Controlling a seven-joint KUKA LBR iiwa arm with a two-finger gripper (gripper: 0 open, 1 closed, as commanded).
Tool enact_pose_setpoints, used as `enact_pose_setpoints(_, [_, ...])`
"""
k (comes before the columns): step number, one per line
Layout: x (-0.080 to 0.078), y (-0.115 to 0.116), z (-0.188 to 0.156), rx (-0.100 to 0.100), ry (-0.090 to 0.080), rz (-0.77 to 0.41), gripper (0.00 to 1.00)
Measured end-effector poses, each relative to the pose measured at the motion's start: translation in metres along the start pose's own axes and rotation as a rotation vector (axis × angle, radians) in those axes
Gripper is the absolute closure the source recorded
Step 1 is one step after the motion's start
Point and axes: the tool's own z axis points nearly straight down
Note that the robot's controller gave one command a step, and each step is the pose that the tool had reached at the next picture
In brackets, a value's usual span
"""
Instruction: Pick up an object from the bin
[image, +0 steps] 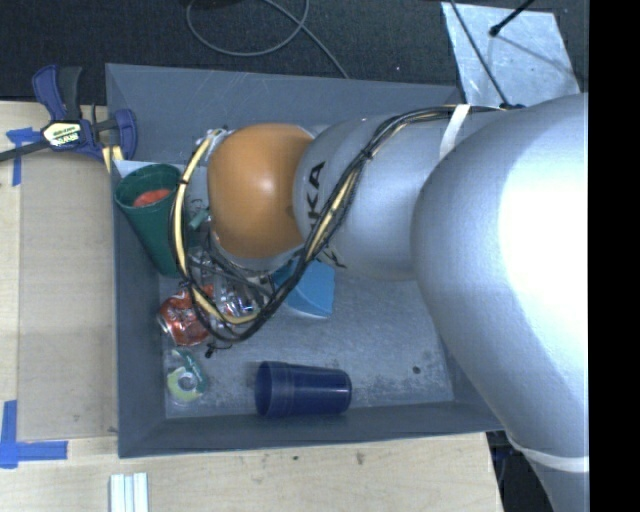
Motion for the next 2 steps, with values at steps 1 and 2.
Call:
enact_pose_setpoints(1, [-0.001,0.004,-0.043,-0.002,-0.006,-0.001,0.0])
enact_pose_setpoints(2, [-0.006,-0.013,-0.019,-0.004,-0.017,0.095,0.0])
